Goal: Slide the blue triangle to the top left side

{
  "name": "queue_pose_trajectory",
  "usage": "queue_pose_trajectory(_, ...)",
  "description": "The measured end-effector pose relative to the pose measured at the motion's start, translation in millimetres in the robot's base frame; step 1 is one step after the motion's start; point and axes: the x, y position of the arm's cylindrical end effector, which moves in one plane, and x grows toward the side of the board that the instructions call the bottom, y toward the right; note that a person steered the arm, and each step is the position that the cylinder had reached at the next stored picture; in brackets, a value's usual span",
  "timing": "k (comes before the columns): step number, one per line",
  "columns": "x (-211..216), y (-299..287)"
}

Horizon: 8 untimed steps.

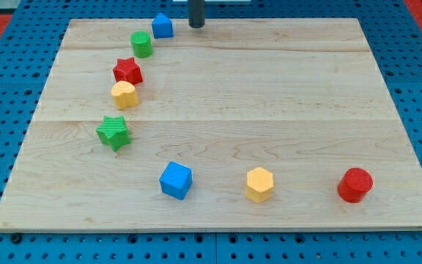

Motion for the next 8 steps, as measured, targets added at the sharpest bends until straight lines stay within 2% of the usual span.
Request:
queue_pose_trajectory(2, -2.0, -69.1)
queue_pose_trajectory(4, 8.3, -13.6)
queue_pose_trajectory(5, 8.1, -51.5)
queue_pose_trajectory(6, 7.9, -128.8)
queue_pose_trajectory(7, 4.8, -121.1)
queue_pose_trajectory(8, 5.1, -55.6)
